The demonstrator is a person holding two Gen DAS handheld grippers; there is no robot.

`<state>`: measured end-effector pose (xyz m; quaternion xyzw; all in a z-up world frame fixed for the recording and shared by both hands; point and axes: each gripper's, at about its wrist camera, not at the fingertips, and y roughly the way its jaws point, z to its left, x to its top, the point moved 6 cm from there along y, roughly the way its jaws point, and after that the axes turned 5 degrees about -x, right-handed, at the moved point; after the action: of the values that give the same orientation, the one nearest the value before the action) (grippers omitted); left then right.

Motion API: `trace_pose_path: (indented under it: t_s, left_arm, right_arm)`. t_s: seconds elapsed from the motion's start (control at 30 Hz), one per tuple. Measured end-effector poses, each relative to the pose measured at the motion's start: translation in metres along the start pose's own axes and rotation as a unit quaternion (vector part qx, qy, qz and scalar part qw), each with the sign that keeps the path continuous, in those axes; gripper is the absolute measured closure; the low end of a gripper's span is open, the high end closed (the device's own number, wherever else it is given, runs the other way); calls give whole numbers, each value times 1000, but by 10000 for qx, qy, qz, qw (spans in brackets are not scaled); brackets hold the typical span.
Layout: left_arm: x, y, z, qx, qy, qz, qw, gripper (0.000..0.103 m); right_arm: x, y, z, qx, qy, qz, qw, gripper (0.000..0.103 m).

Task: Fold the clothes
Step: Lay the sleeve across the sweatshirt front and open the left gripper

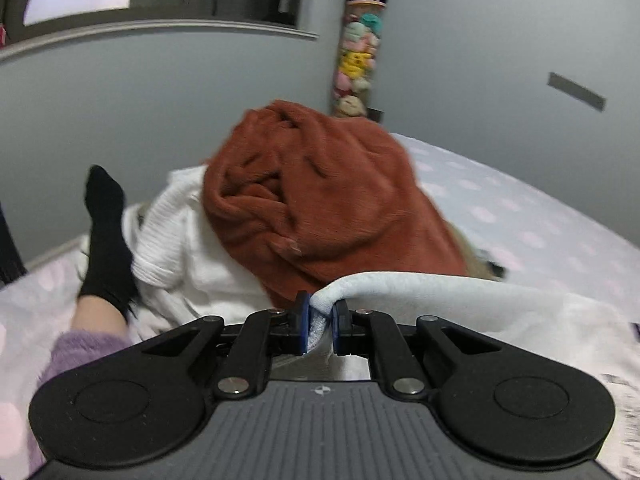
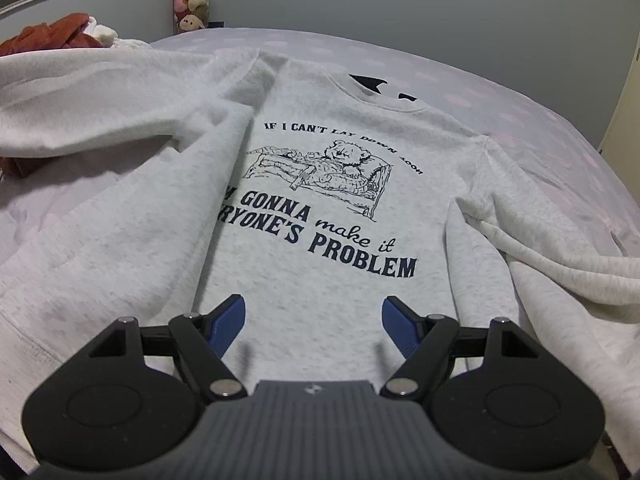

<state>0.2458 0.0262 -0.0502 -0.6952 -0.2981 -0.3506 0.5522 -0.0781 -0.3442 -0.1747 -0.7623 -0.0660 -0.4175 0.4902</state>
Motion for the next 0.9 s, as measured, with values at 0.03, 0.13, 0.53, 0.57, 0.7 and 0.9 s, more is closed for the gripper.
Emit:
trace_pose_path:
  t_s: [0.03, 0.13, 0.53, 0.57, 0.7, 0.9]
  left_arm:
    - [-2, 8, 4, 76, 7, 28, 10000, 94]
    - [-14, 34, 12, 329, 136, 180, 9992, 94]
    - [-50, 58, 17, 521, 375, 560, 9964, 88]
    - [-49, 53, 15, 528, 376, 506, 9966, 84]
    - [-49, 27, -4, 525, 651, 294, 9961, 76]
    - [-75, -19, -59, -295, 1028, 495, 9930, 65]
  right_arm:
    - [0, 1, 1, -15, -27, 19, 10000, 25]
    - [-2, 5, 3, -66, -145, 104, 9998, 25]
    - [-6, 14, 9, -86, -320, 360, 9988, 25]
    - [-6, 13, 9, -71, -299, 336, 9990, 25]
    - [-5, 9, 5, 1, -144, 222, 9996, 27]
    - [2, -5, -4, 265, 248, -71, 9993, 35]
